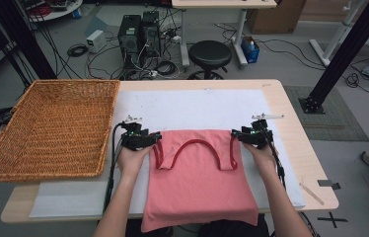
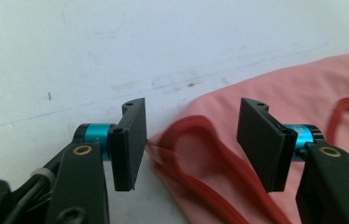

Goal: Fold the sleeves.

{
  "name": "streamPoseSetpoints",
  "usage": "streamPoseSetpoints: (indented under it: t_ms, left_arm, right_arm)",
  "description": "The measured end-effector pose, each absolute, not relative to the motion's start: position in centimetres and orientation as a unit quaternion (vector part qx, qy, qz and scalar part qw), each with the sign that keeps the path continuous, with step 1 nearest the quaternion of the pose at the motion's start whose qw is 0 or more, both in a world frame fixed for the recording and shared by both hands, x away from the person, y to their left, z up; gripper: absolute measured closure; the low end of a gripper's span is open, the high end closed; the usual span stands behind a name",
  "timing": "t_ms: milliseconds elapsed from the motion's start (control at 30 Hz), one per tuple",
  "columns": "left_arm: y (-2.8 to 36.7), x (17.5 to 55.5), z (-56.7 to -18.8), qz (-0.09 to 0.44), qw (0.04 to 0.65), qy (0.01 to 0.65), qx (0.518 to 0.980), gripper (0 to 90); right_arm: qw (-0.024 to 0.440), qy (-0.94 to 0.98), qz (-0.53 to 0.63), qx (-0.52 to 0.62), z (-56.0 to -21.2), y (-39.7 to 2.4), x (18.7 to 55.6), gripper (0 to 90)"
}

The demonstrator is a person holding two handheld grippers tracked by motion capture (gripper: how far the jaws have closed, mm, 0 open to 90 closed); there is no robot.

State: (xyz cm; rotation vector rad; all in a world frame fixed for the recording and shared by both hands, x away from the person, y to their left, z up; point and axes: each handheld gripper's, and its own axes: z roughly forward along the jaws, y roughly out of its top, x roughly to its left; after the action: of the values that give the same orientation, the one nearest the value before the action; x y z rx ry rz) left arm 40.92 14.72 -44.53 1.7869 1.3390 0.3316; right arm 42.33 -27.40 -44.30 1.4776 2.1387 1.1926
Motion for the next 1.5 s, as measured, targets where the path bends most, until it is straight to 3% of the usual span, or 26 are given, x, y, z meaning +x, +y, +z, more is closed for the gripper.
streamPoseSetpoints:
  t_ms: [200,233,333,467,967,1067,1100,1167,1233,1500]
  left_arm:
    - [15.0,41.4,-44.9,0.12,0.419,0.537,0.722,49.0]
    - [15.0,41.4,-44.9,0.115,0.421,0.531,0.726,58.1]
    - [14.6,41.4,-45.0,0.108,0.424,0.516,0.736,71.0]
    - [14.3,41.4,-45.3,0.109,0.43,0.508,0.738,80.5]
    - [15.4,43.9,-44.4,0.165,0.464,0.49,0.72,83.9]
    - [15.4,43.8,-44.4,0.167,0.459,0.486,0.725,82.1]
    - [15.4,43.7,-44.3,0.167,0.457,0.484,0.727,70.5]
    - [15.6,43.4,-43.7,0.167,0.463,0.49,0.72,55.4]
    - [15.9,42.7,-42.9,0.166,0.48,0.488,0.71,43.9]
    - [16.0,39.6,-39.5,0.185,0.524,0.418,0.719,39.0]
  right_arm:
    - [0.129,0.748,0.407,0.507,-45.1,-27.3,43.1,51.2]
    - [0.129,0.76,0.405,0.491,-45.2,-27.0,43.2,56.6]
    - [0.127,0.769,0.405,0.477,-45.2,-26.8,43.2,68.4]
    - [0.122,0.781,0.397,0.466,-45.1,-26.6,43.3,79.3]
    - [0.156,0.788,0.4,0.442,-43.1,-26.3,46.3,81.0]
    - [0.152,0.788,0.397,0.446,-43.2,-26.4,46.3,78.3]
    - [0.145,0.789,0.395,0.448,-43.3,-26.6,46.2,70.3]
    - [0.134,0.78,0.407,0.456,-43.0,-27.0,45.9,54.5]
    - [0.13,0.768,0.429,0.457,-42.4,-27.6,45.1,48.2]
    - [0.107,0.764,0.499,0.395,-40.3,-30.1,40.3,32.2]
